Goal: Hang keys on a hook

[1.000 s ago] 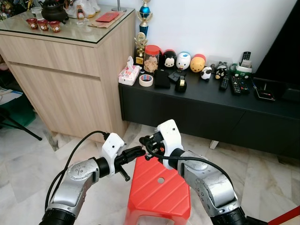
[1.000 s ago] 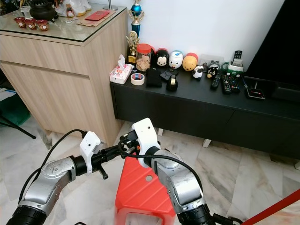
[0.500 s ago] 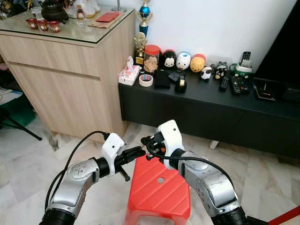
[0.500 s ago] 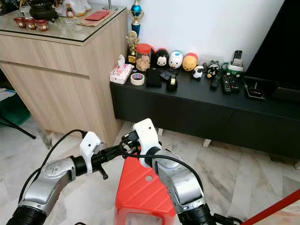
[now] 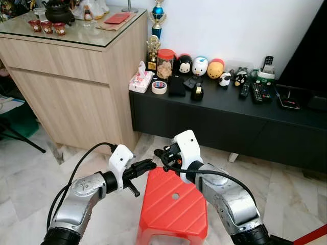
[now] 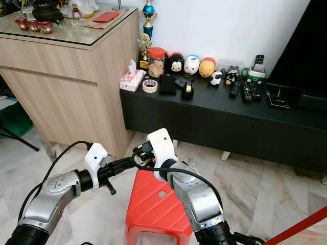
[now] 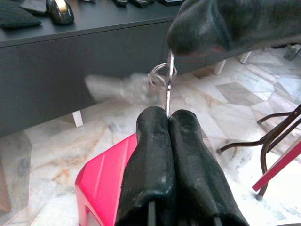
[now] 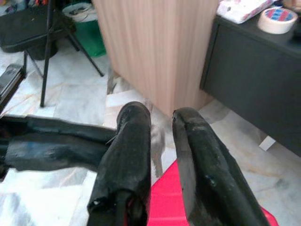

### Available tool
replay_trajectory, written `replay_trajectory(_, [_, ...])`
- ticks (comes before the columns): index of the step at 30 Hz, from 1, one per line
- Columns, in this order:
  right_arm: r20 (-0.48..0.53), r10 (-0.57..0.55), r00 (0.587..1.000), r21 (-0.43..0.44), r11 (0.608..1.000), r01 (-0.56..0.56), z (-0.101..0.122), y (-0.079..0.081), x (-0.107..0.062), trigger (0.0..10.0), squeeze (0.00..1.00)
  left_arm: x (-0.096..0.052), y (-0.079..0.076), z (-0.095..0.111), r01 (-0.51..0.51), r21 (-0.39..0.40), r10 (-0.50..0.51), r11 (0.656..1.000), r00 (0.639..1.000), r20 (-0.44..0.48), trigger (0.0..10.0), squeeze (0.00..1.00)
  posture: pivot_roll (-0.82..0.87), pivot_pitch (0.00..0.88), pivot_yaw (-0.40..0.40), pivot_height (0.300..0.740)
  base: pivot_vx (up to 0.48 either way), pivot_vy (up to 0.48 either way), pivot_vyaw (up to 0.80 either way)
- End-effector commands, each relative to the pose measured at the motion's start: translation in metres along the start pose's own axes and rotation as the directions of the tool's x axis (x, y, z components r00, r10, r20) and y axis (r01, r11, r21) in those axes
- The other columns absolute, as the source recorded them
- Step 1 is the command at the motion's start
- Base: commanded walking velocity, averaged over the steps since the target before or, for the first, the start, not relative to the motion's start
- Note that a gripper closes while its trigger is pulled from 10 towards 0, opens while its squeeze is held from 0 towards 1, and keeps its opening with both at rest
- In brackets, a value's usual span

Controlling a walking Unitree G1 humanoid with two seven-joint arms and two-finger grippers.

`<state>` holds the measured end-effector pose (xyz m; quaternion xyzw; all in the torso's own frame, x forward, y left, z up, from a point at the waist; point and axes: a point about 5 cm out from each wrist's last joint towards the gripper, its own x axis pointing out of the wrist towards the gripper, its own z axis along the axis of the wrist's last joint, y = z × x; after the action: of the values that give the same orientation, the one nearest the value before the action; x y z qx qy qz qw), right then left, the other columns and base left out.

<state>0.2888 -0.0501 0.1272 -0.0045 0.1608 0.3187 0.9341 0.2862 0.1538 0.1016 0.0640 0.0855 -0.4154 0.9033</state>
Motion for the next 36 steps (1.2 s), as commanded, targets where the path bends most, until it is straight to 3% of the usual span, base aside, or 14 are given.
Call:
replay_trajectory(1, [0.041, -0.049, 0.998, 0.017, 0.999, 0.049, 0.008, -0.009, 0.000, 10.0, 0.00, -0.004, 0.003, -0.002, -0.016, 0.000, 0.016, 1.000, 1.000, -0.012, 0.0, 0.00, 0.06, 0.035, -0.079, 0.740, 0.000, 0.000, 0.00])
replay_trajectory(7, [0.106, -0.169, 0.980, 0.067, 0.984, 0.162, 0.017, -0.024, -0.002, 10.0, 0.00, -0.007, 0.003, -0.007, -0.019, -0.001, 0.018, 1.000, 0.999, -0.034, 0.0, 0.00, 0.06, 0.036, -0.077, 0.740, 0.000, 0.000, 0.00])
replay_trajectory(9, [0.100, -0.277, 0.956, 0.090, 0.959, 0.268, 0.013, -0.040, -0.004, 10.0, 0.00, -0.011, 0.003, -0.014, -0.027, 0.019, 0.029, 0.999, 0.997, -0.072, 0.0, 0.00, 0.06, 0.036, -0.077, 0.740, 0.000, 0.000, 0.00])
replay_trajectory(13, [0.087, -0.311, 0.946, 0.104, 0.948, 0.302, 0.007, -0.046, -0.005, 10.0, 0.00, -0.013, 0.004, -0.017, -0.044, 0.017, 0.046, 0.999, 0.996, -0.078, 0.0, 0.00, 0.06, 0.037, -0.075, 0.740, 0.000, 0.000, 0.00])
replay_trajectory(14, [0.059, -0.336, 0.940, 0.099, 0.939, 0.330, -0.004, -0.051, -0.005, 10.0, 0.00, -0.015, 0.006, -0.021, -0.073, 0.022, 0.074, 0.997, 0.993, -0.088, 0.2, 0.00, 0.06, 0.036, -0.075, 0.740, 0.000, 0.000, 0.00])
replay_trajectory(16, [0.023, -0.362, 0.932, 0.103, 0.928, 0.358, -0.018, -0.056, -0.005, 10.0, 0.00, -0.016, 0.010, -0.025, -0.116, 0.029, 0.118, 0.993, 0.988, -0.096, 7.3, 0.00, 0.06, 0.037, -0.075, 0.740, 0.000, 0.000, 0.00])
replay_trajectory(17, [0.006, -0.383, 0.924, 0.106, 0.919, 0.380, -0.025, -0.059, -0.005, 10.0, 0.00, -0.017, 0.012, -0.027, -0.149, 0.027, 0.151, 0.989, 0.984, -0.096, 10.0, 0.00, 0.06, 0.035, -0.075, 0.740, 0.000, 0.000, 0.00])
replay_trajectory(21, [-0.077, -0.472, 0.878, 0.132, 0.868, 0.478, -0.063, -0.073, -0.010, 10.0, 0.00, -0.023, 0.026, -0.041, -0.312, -0.018, 0.309, 0.950, 0.946, -0.097, 10.0, 0.00, 0.06, 0.033, -0.074, 0.740, 0.000, 0.000, 0.00])
replay_trajectory(22, [-0.130, -0.487, 0.864, 0.136, 0.854, 0.502, -0.084, -0.076, -0.013, 10.0, 0.00, -0.027, 0.030, -0.052, -0.383, -0.030, 0.377, 0.923, 0.918, -0.122, 10.0, 0.00, 0.06, 0.028, -0.073, 0.740, 0.000, 0.000, 0.00])
replay_trajectory(28, [-0.189, -0.501, 0.845, 0.140, 0.838, 0.528, -0.103, -0.079, -0.016, 10.0, 0.00, -0.032, 0.032, -0.064, -0.452, -0.013, 0.444, 0.892, 0.881, -0.162, 10.0, 0.00, 0.06, 0.025, -0.069, 0.740, 0.000, 0.000, 0.00])
replay_trajectory(30, [-0.249, -0.512, 0.822, 0.138, 0.821, 0.553, -0.132, -0.080, -0.023, 10.0, 0.00, -0.044, 0.038, -0.083, -0.596, -0.023, 0.578, 0.803, 0.787, -0.216, 10.0, 0.00, 0.05, 0.020, -0.068, 0.740, 0.000, 0.000, 0.00])
replay_trajectory(31, [-0.249, -0.512, 0.822, 0.138, 0.821, 0.553, -0.132, -0.080, -0.023, 10.0, 0.00, -0.044, 0.038, -0.083, -0.596, -0.023, 0.578, 0.803, 0.787, -0.216, 10.0, 0.00, 0.05, 0.020, -0.068, 0.740, 0.000, 0.000, 0.00])
replay_trajectory(33, [-0.310, -0.535, 0.786, 0.138, 0.792, 0.594, -0.161, -0.080, -0.034, 10.0, 0.00, -0.057, 0.033, -0.110, -0.684, -0.036, 0.643, 0.728, 0.700, -0.310, 10.0, 0.00, 0.05, 0.014, -0.067, 0.740, 0.000, 0.000, 0.00])
replay_trajectory(36, [-0.359, -0.533, 0.767, 0.138, 0.782, 0.608, -0.181, -0.075, -0.042, 10.0, 0.00, -0.065, 0.024, -0.130, -0.720, -0.049, 0.654, 0.692, 0.654, -0.381, 10.0, 0.00, 0.05, 0.000, -0.061, 0.740, 0.000, 0.000, 0.00])
